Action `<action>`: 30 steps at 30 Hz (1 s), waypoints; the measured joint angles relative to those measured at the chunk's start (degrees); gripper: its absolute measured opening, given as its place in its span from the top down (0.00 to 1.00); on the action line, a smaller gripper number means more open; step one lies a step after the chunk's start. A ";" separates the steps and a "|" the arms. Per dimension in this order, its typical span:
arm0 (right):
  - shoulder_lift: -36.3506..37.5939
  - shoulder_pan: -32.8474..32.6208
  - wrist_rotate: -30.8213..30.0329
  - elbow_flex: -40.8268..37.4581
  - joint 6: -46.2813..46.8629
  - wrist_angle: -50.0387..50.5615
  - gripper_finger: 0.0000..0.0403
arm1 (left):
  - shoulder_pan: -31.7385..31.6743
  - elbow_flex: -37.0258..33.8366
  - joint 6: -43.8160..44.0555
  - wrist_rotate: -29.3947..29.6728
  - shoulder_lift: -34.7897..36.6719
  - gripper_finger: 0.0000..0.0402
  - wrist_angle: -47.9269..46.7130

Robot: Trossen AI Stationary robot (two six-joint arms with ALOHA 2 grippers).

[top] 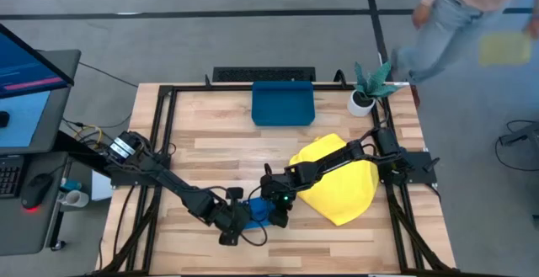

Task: Roll microfiber towels into tight, uniform cylinder then place into a basket
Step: Roll the blue microfiber cloth

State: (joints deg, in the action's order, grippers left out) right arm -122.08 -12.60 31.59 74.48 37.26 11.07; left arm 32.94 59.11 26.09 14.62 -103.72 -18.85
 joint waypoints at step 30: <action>0.07 0.76 1.62 -0.17 0.00 0.22 0.68 | 0.77 -4.11 1.51 0.56 1.42 1.00 4.08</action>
State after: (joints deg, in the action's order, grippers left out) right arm -122.02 -11.84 33.22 74.30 37.26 11.29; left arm 33.71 55.00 27.59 15.18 -102.30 -14.77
